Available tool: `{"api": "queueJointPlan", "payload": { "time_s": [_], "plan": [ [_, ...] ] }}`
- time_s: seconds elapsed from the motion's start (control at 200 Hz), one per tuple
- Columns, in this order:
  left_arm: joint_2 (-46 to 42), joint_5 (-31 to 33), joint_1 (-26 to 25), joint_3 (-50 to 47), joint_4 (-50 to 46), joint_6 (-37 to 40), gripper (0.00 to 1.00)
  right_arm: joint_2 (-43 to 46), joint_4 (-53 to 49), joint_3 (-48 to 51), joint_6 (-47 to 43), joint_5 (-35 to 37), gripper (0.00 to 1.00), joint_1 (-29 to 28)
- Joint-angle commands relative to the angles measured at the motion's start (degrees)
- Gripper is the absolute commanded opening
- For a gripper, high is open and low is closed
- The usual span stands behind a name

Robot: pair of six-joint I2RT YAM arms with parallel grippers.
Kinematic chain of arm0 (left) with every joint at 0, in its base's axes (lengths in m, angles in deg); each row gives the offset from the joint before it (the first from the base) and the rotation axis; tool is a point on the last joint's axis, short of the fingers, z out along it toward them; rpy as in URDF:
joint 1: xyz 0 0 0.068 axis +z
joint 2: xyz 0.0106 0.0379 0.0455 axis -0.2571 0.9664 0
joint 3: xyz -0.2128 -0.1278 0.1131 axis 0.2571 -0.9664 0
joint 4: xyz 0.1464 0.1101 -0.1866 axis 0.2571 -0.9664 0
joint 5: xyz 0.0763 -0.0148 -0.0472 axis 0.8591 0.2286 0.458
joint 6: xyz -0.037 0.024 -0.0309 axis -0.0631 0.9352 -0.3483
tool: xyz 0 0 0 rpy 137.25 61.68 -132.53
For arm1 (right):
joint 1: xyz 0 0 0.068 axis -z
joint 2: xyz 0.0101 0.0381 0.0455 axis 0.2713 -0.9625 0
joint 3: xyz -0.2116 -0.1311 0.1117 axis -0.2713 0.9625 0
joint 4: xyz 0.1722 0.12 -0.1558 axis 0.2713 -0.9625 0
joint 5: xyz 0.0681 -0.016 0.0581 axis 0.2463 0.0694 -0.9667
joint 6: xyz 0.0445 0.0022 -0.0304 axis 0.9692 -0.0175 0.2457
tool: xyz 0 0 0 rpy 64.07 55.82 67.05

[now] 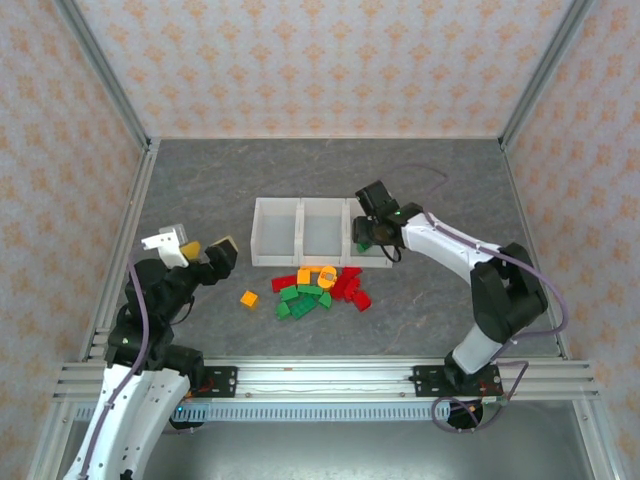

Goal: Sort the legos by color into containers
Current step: Place the lego in the container, then pick up the lego from the bottom-center of the table.

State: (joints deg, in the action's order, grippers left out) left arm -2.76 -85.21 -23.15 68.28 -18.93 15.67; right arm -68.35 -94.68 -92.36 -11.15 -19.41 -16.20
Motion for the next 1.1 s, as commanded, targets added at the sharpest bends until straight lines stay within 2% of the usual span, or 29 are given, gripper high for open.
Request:
{"api": "queueJointPlan", "payload": {
  "time_s": [0.0, 0.1, 0.27, 0.471, 0.821, 1.096],
  "plan": [
    [1.9, -4.5, -0.2, 0.0, 2.8, 1.1, 0.99, 4.4, -1.6, 0.9, 0.7, -1.4, 0.7, -0.3],
    [3.9, -7.2, -0.4, -0.1, 3.3, 1.3, 0.99, 8.4, -3.3, 2.6, 0.4, -4.0, 0.78, -2.0],
    [7.4, -8.4, -0.3, -0.2, 3.8, 1.1, 0.99, 13.0, -8.4, 7.0, 1.7, -5.5, 0.83, -8.7],
    [10.2, -13.5, -0.3, -0.3, 4.8, 1.7, 0.99, 15.6, -11.1, 14.4, 4.7, -5.3, 0.86, -16.0],
    [13.4, -14.3, -0.4, -0.1, 4.6, 1.6, 0.99, 17.7, -9.5, 20.6, 4.7, -7.0, 0.86, -16.3],
    [12.6, -15.4, -0.9, -0.5, 5.2, 1.5, 0.99, 13.2, -7.4, 19.7, 1.2, -8.7, 0.73, -16.3]
  ]
}}
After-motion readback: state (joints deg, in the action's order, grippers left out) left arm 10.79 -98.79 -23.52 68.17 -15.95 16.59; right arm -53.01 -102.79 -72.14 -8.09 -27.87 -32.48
